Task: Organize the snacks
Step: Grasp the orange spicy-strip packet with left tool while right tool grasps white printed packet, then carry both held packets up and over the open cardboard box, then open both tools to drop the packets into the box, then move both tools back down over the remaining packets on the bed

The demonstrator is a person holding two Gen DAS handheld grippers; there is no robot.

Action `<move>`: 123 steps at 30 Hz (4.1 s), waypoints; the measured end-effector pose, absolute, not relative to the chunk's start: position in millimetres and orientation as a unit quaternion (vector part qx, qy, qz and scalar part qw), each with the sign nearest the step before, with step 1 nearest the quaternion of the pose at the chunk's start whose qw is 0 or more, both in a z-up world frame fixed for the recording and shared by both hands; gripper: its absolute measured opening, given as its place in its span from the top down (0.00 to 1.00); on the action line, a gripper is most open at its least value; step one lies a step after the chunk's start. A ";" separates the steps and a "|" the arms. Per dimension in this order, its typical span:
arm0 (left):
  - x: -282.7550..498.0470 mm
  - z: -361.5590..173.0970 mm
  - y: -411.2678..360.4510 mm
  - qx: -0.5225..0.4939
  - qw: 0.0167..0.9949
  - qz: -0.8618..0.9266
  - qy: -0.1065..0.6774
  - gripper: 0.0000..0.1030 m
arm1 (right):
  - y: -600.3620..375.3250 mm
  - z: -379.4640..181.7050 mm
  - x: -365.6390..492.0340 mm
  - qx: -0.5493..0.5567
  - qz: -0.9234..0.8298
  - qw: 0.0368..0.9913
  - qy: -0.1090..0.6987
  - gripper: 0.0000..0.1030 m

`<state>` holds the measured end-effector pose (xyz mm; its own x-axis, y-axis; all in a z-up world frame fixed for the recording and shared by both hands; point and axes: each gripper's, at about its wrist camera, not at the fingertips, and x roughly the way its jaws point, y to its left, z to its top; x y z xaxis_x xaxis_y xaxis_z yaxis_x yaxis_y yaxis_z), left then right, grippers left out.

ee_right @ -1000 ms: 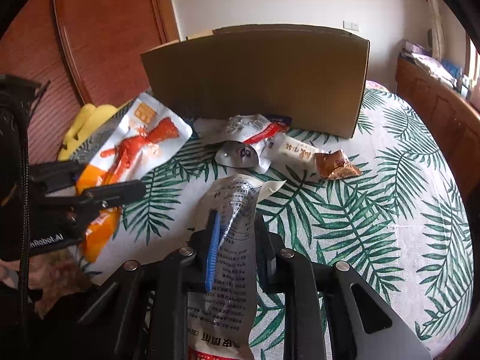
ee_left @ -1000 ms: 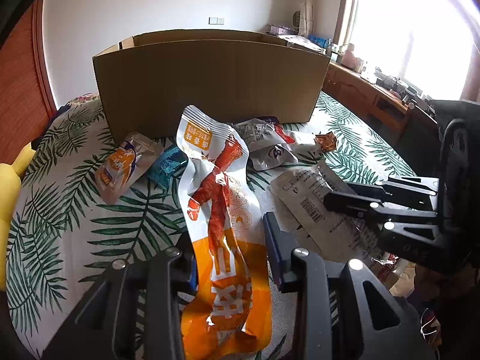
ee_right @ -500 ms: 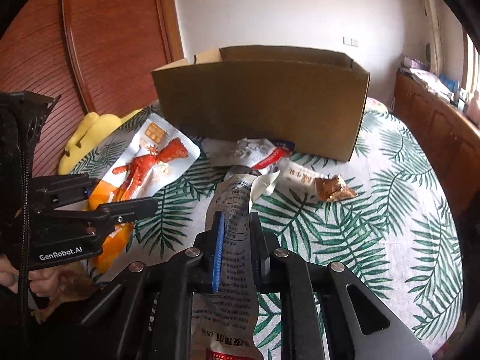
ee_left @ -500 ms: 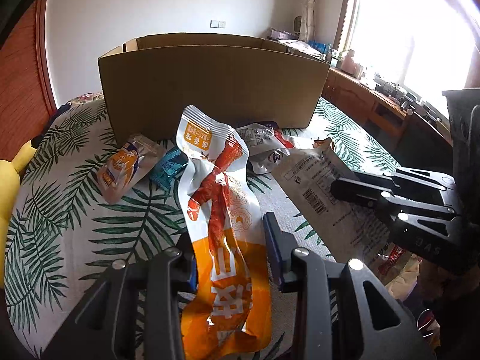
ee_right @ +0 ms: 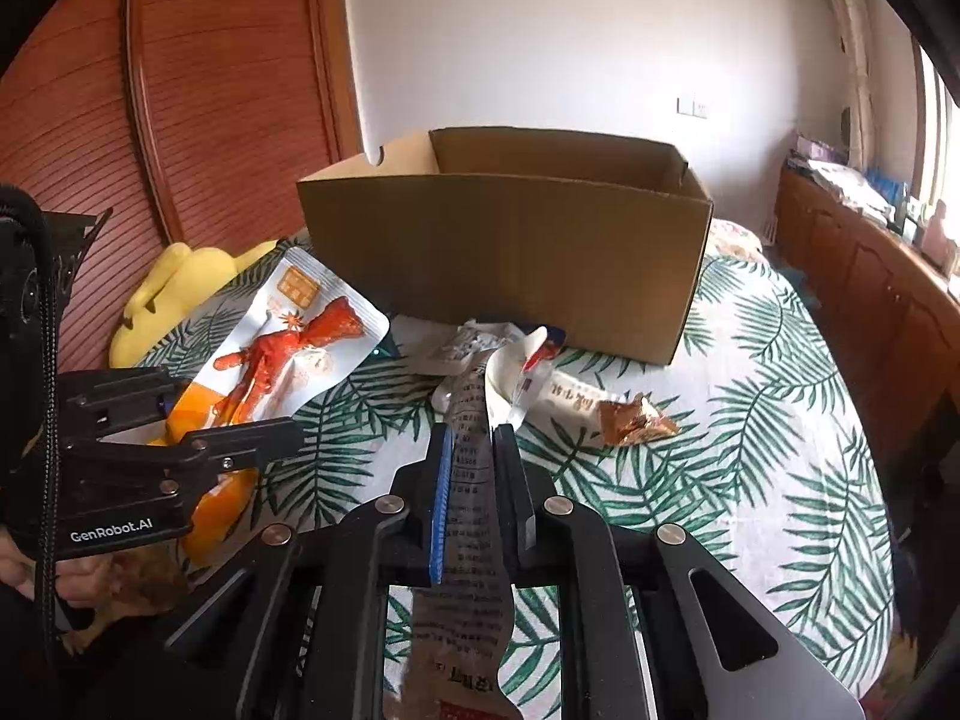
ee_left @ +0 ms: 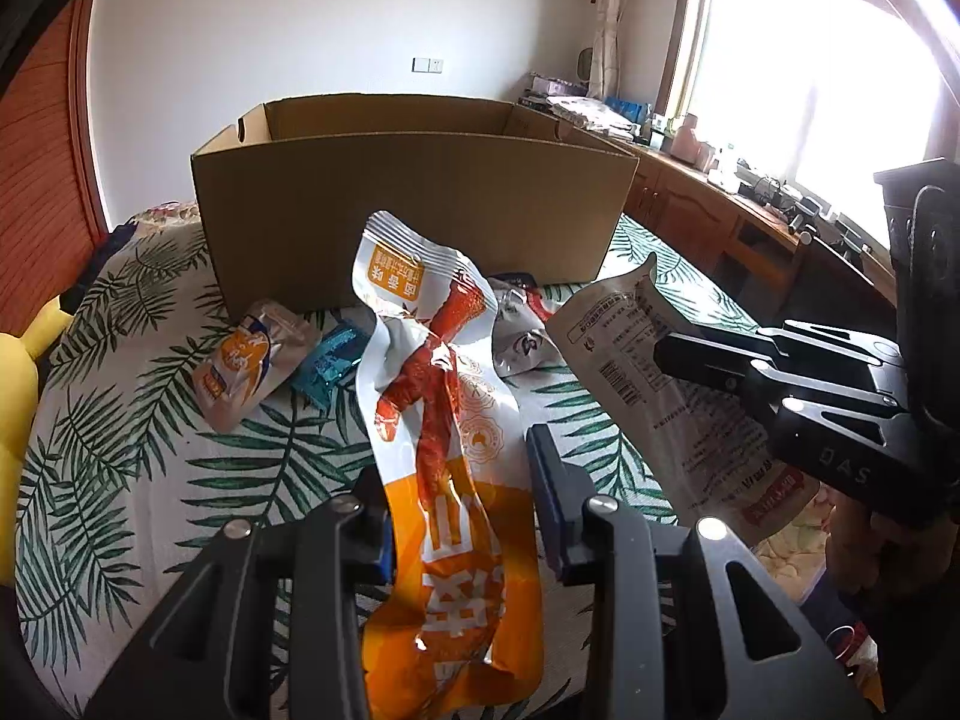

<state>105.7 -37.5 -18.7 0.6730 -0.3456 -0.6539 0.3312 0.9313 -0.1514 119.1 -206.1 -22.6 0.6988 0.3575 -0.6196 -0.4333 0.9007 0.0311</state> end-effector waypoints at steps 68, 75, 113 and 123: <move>267.7 94.9 -7.6 0.033 0.950 -0.153 0.270 0.67 | -156.9 134.1 237.9 -0.227 0.185 0.943 0.157 1.00; 301.9 80.3 -9.6 0.025 0.945 -0.149 0.289 0.67 | -152.6 119.1 268.9 -0.227 0.182 0.941 0.171 1.00; 306.1 58.8 -30.0 0.037 0.940 -0.128 0.315 0.47 | -177.3 45.7 289.9 -0.137 0.229 0.922 0.280 1.00; 266.6 70.7 -30.2 0.042 0.941 -0.143 0.303 0.44 | -187.7 55.6 247.9 -0.111 0.241 0.926 0.269 0.99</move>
<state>266.6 -30.2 70.7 0.7754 -0.2444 -0.5823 0.2952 0.9554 -0.0078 247.9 -187.7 55.6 0.7390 0.3874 -0.5512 -0.5063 0.8591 -0.0750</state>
